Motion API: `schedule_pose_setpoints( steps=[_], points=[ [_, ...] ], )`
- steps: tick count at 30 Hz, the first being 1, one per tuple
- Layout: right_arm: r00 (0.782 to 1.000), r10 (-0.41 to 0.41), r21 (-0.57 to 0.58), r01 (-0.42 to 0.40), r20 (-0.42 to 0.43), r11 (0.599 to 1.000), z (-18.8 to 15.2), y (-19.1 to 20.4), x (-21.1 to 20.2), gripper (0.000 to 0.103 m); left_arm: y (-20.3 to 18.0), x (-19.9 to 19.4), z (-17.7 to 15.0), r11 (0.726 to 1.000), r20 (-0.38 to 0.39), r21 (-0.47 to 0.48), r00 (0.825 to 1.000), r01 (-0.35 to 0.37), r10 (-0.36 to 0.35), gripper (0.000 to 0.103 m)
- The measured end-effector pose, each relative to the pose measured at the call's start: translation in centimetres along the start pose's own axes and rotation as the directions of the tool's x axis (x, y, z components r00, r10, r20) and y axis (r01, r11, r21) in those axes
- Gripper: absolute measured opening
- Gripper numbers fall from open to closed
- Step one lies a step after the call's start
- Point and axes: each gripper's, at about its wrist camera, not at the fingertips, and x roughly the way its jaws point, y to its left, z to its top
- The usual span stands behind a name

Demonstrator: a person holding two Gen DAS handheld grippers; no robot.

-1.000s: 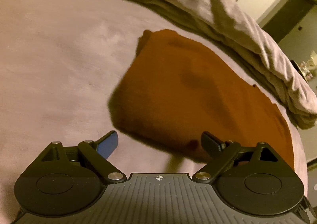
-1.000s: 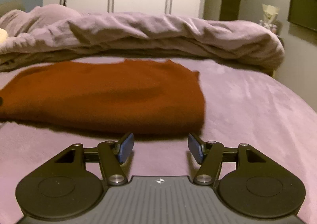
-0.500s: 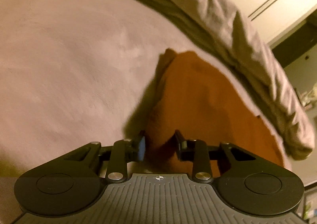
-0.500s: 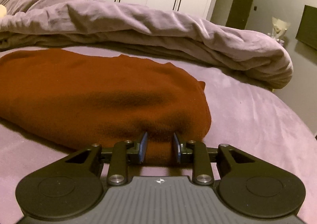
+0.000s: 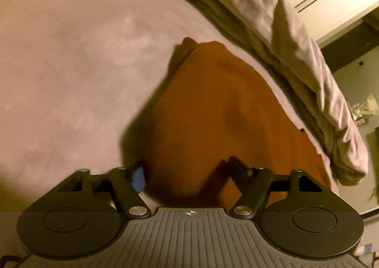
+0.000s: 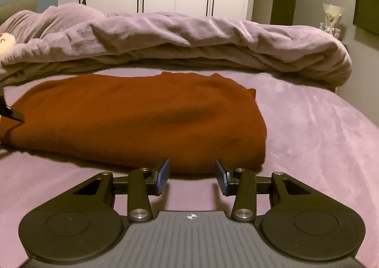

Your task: Fold small clothes

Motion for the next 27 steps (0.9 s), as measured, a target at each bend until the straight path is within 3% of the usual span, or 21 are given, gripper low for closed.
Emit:
schedule_pose_setpoints(
  steps=[1, 4, 7, 19, 24, 27],
  points=[
    [1.0, 0.009, 0.006, -0.009, 0.007, 1.0, 0.1, 0.0, -0.2, 0.041, 0.0, 0.1, 0.2, 1.0, 0.002, -0.009, 1.0, -0.006, 0.006, 0.044],
    [1.0, 0.022, -0.008, -0.022, 0.014, 1.0, 0.5, 0.5, -0.2, 0.041, 0.5, -0.2, 0.6, 0.998, -0.001, -0.056, 1.0, 0.018, -0.019, 0.034],
    [0.999, -0.031, -0.072, 0.031, -0.011, 0.997, 0.4, 1.1, 0.2, 0.04, 0.4, -1.7, 0.7, 0.997, 0.051, -0.053, 0.997, 0.065, -0.062, 0.031],
    [1.0, -0.017, -0.021, 0.017, -0.007, 1.0, 0.1, -0.8, -0.7, 0.04, -7.1, -5.0, 1.3, 0.986, 0.128, 0.139, 0.985, 0.097, -0.115, 0.026],
    [1.0, -0.025, 0.019, 0.025, 0.011, 1.0, 0.3, -2.0, -1.1, 0.04, -11.9, -5.9, -0.3, 0.954, 0.131, 0.274, 0.979, 0.118, -0.159, 0.024],
    [0.999, -0.032, 0.048, 0.031, 0.018, 0.998, 0.3, -3.0, -1.4, 0.04, -15.8, -5.8, -2.3, 0.911, 0.12, 0.389, 0.973, 0.137, -0.198, 0.021]
  ],
)
